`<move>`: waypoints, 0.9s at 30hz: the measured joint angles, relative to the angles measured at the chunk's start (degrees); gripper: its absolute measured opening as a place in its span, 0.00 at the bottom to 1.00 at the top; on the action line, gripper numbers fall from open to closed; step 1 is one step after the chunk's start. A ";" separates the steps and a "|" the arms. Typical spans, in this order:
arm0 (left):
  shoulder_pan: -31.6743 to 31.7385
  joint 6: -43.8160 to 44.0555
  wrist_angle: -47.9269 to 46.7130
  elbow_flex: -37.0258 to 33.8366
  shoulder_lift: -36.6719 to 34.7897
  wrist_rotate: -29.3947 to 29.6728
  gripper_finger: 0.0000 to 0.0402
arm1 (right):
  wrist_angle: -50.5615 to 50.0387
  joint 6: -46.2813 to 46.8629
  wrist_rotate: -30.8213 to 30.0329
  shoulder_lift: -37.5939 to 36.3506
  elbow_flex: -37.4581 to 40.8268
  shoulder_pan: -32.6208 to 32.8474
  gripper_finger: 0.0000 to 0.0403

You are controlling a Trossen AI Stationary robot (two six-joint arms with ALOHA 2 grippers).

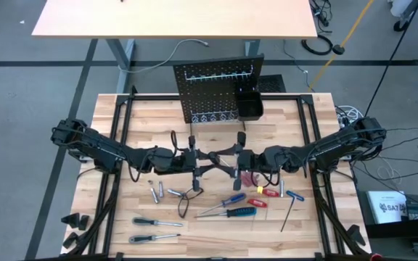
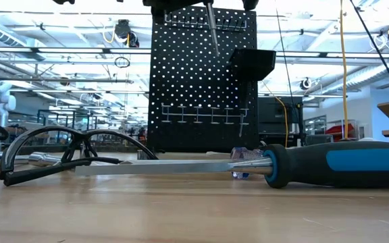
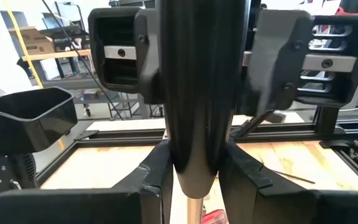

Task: Hang tools onto peg board
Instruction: Hang the black screwdriver on the peg board

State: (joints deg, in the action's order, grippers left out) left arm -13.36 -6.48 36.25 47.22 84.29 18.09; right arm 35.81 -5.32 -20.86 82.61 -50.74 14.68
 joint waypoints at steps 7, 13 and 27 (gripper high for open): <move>0.21 0.15 0.24 0.00 0.00 -0.02 0.27 | -0.02 0.55 -0.16 -0.02 0.00 0.00 0.25; -0.01 0.15 0.07 0.00 0.00 4.18 0.46 | 0.02 -0.17 -3.51 -0.02 0.00 0.56 0.25; -0.53 0.19 -17.58 0.02 -5.94 7.26 0.50 | -1.47 -6.53 -21.09 -1.62 0.00 6.16 0.25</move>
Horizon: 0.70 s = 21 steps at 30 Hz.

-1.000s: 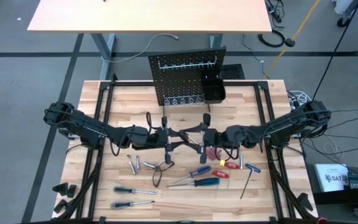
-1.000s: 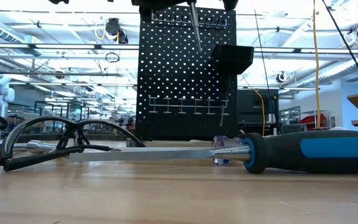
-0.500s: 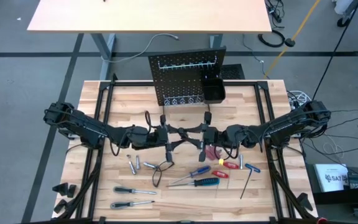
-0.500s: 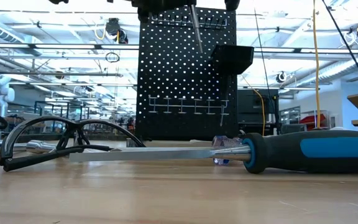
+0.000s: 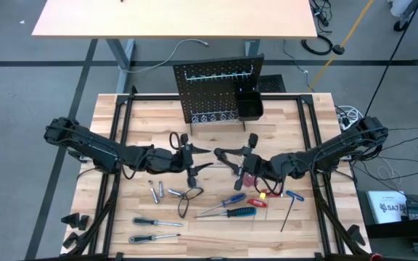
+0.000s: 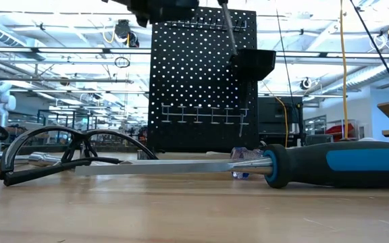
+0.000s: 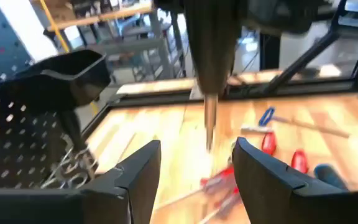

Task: Hang tools onto peg board
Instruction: Hang the black screwdriver on the peg board

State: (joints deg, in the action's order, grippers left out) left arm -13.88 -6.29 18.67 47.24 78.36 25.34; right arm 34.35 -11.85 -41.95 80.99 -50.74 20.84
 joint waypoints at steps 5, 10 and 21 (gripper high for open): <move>0.21 1.49 -5.37 -0.81 -1.79 2.60 0.50 | -1.08 -0.27 -10.16 1.48 0.00 1.18 0.25; 0.62 3.21 2.38 -7.43 -4.36 5.35 0.50 | 2.53 0.46 -15.76 9.00 0.00 1.57 0.25; 12.74 7.04 16.81 -23.42 -15.69 4.15 0.50 | 27.47 -10.11 -25.78 21.78 0.01 3.71 0.25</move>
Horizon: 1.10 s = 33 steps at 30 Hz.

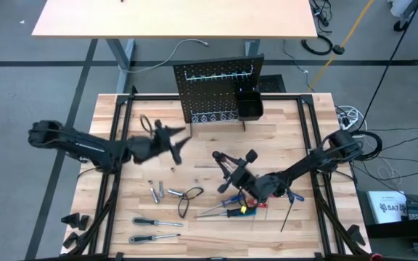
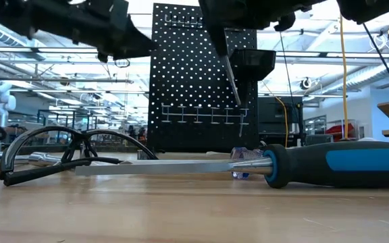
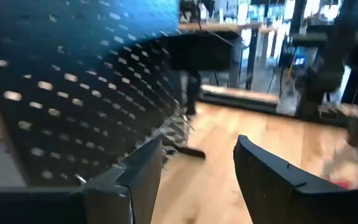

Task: Hang tools onto peg board
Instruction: Hang the black screwdriver on the peg board

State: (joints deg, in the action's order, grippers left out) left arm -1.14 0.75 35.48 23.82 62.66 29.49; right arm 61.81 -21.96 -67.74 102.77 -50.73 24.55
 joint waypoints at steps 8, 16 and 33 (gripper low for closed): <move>19.59 2.25 -2.36 -0.16 -3.40 -21.84 0.50 | 1.93 4.57 -0.69 -2.72 5.21 -1.67 0.25; 16.77 10.34 -0.90 -1.68 -3.05 -33.62 0.50 | 9.38 -1.39 6.30 -1.92 7.25 -8.64 0.25; 4.60 7.12 25.23 -13.36 -3.14 -20.32 0.50 | 14.37 -1.86 8.11 7.63 0.67 -17.22 0.25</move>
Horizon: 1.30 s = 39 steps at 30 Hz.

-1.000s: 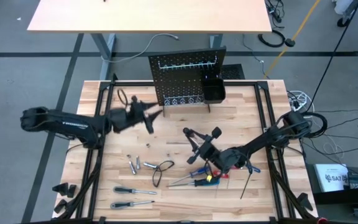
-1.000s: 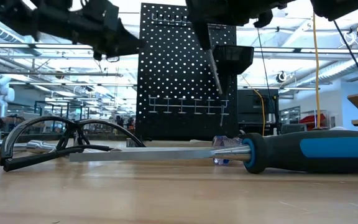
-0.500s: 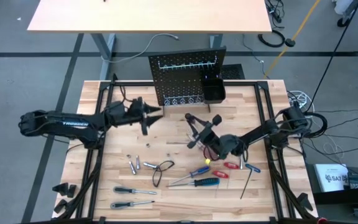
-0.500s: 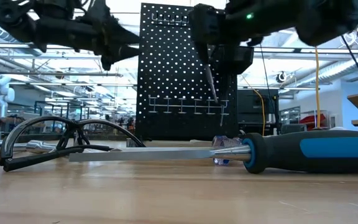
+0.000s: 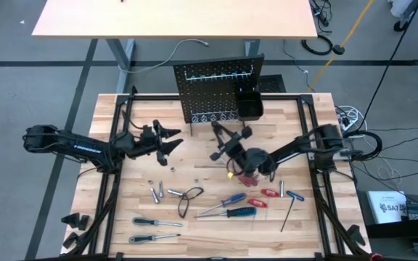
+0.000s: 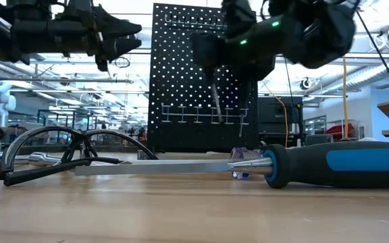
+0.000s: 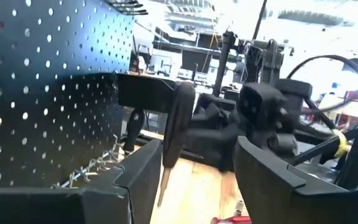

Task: Hang tools onto peg board
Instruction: Hang the black screwdriver on the peg board

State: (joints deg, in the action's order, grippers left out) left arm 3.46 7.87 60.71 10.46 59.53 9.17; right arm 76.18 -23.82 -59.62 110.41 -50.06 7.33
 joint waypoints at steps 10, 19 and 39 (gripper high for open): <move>0.04 -2.65 -0.07 0.00 0.02 0.09 0.50 | 8.11 -12.50 -9.63 12.05 -13.91 0.71 0.25; 0.04 -2.98 -0.11 0.02 0.02 -0.15 0.50 | 13.64 -13.41 -9.44 12.00 -11.50 -1.39 0.25; 0.05 -5.67 -0.83 0.02 0.02 1.56 0.50 | 13.70 -23.43 -12.50 11.04 -11.44 -3.92 0.25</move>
State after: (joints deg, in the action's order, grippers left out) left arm 3.51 2.20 59.87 10.48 59.55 10.73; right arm 89.88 -47.24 -72.12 121.44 -61.49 3.41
